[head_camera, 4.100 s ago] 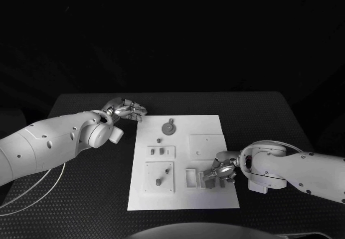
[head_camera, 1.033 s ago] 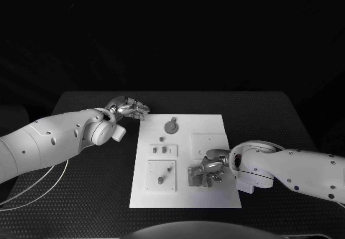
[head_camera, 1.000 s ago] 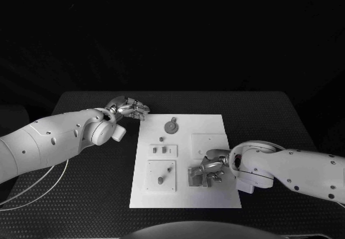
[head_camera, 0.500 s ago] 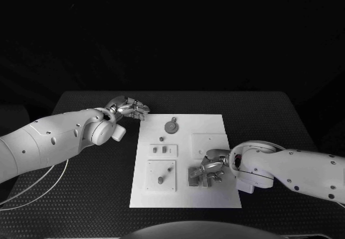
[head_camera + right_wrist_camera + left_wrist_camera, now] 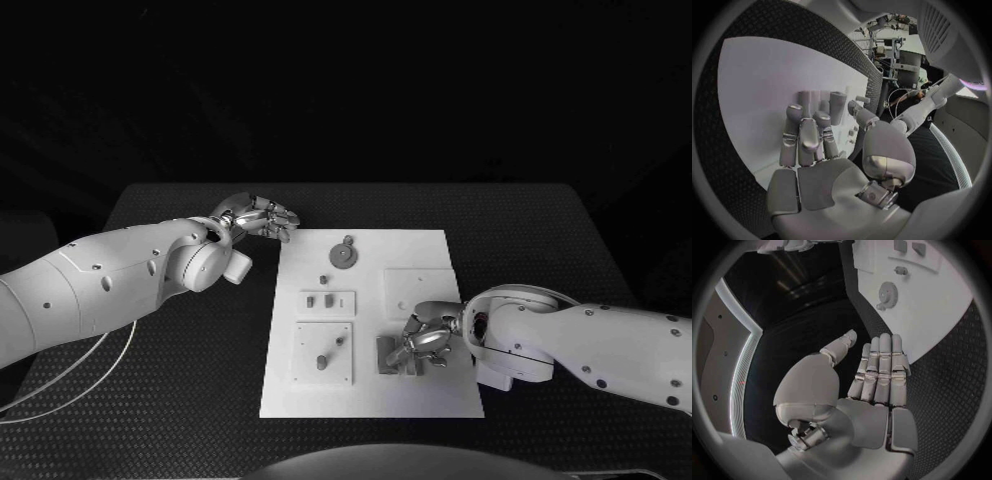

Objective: Assemble the parts on the task board

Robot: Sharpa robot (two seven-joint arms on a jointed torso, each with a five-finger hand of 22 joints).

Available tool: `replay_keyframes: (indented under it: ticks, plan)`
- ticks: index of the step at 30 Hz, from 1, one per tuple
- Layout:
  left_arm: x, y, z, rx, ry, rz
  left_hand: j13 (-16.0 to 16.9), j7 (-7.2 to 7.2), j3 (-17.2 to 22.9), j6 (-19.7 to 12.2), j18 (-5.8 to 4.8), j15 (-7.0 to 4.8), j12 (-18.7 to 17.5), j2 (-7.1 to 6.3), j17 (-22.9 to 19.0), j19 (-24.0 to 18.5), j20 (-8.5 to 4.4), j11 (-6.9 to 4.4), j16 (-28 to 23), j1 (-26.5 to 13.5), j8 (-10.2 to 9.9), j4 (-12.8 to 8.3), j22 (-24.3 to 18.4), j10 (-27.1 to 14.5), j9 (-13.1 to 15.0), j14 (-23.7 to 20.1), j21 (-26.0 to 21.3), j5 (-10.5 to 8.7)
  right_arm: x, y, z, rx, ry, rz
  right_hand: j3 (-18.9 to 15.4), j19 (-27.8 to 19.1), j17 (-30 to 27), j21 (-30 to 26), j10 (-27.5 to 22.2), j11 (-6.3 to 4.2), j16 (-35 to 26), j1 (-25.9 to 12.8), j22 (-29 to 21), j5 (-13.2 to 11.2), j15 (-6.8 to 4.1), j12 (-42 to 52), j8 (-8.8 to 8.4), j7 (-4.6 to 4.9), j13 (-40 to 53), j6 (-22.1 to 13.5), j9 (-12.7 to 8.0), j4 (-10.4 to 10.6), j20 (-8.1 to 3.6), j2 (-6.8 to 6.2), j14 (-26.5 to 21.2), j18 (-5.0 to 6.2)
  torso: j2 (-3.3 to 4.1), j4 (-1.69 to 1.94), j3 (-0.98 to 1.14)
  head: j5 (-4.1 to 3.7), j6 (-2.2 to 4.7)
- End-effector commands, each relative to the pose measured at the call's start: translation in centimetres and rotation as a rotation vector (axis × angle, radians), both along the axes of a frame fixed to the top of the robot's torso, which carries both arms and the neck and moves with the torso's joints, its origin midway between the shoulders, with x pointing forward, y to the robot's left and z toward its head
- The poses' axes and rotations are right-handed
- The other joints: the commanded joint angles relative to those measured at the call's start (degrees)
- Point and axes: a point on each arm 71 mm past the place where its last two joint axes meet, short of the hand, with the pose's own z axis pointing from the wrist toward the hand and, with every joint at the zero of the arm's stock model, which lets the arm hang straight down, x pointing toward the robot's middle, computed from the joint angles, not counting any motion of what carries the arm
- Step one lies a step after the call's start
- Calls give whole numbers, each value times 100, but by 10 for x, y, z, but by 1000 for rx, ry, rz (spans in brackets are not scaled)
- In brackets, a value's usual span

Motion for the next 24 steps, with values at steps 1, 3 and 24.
replay_keyframes:
  ticks: [1,3,24]
  plan:
    - [0,-2,1,-11,0,-12,9,-15,-13,-14,13,10,-19,-16,10,7,5,25,-31,-56,40,15,-9,-26,-6,35,-6,-8,-4,-1,-1,-29,-6,77,-14,5,17,31,10,-11,29,100,94,-21,-5,38,50,-8,-10,90,16,-83,-10,-31,44,-6,1,2,-2,4,-4]
    - [0,-1,1,-10,0,-10,9,-15,-13,-14,13,10,-19,-16,11,7,5,25,-32,-56,40,15,-9,-26,-6,35,-6,-8,-5,0,-1,-36,-8,102,-10,17,35,32,40,-25,42,184,91,-21,-16,52,67,-22,-15,127,28,-128,-9,-86,67,-6,2,0,-1,11,-8]
    - [0,-2,1,-12,2,-15,9,-15,-14,-13,13,10,-19,-16,21,7,6,25,-40,-55,42,16,-10,-27,-7,37,-5,-8,-1,5,-2,-89,-83,111,-23,86,132,49,169,-93,112,493,86,-21,-64,110,160,-94,-34,325,89,-175,-15,-135,193,-6,1,10,-7,-7,-9]
